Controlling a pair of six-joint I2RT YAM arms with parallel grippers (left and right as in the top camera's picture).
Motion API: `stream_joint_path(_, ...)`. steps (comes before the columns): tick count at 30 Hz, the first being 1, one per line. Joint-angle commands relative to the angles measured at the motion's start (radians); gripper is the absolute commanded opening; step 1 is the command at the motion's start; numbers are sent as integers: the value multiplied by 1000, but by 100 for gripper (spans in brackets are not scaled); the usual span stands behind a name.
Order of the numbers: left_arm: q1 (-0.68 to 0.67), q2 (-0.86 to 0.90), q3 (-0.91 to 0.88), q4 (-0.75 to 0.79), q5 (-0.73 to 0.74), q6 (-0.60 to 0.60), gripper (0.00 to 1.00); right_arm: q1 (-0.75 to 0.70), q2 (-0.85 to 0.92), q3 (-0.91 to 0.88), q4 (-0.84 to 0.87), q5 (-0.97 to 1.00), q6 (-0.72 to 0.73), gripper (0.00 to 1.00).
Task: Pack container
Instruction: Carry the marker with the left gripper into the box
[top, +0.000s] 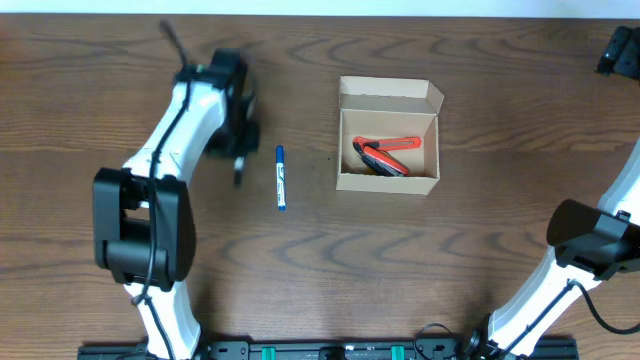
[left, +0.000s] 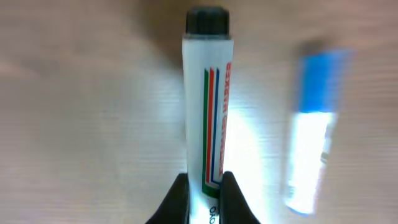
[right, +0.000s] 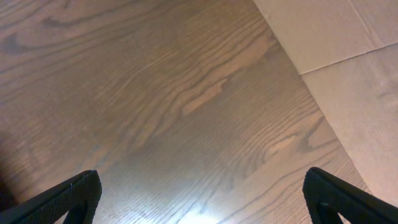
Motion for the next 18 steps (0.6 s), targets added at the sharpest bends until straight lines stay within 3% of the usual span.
stream_joint_path(1,-86,-23,218,-61,-31,105,6,-1,-27,-1,-2,3,16,99)
stream_joint_path(7,-180,-23,452,-88,40,181,6,-1,-27,-1,-2,3,16,99)
stream_joint_path(13,-234,-18,477,-97,259,238,6,-1,-27,-1,-2,3,16,99)
stream_joint_path(18,-288,-1,477,-104,311,335,6,-1,-27,-1,-2,3,16,99)
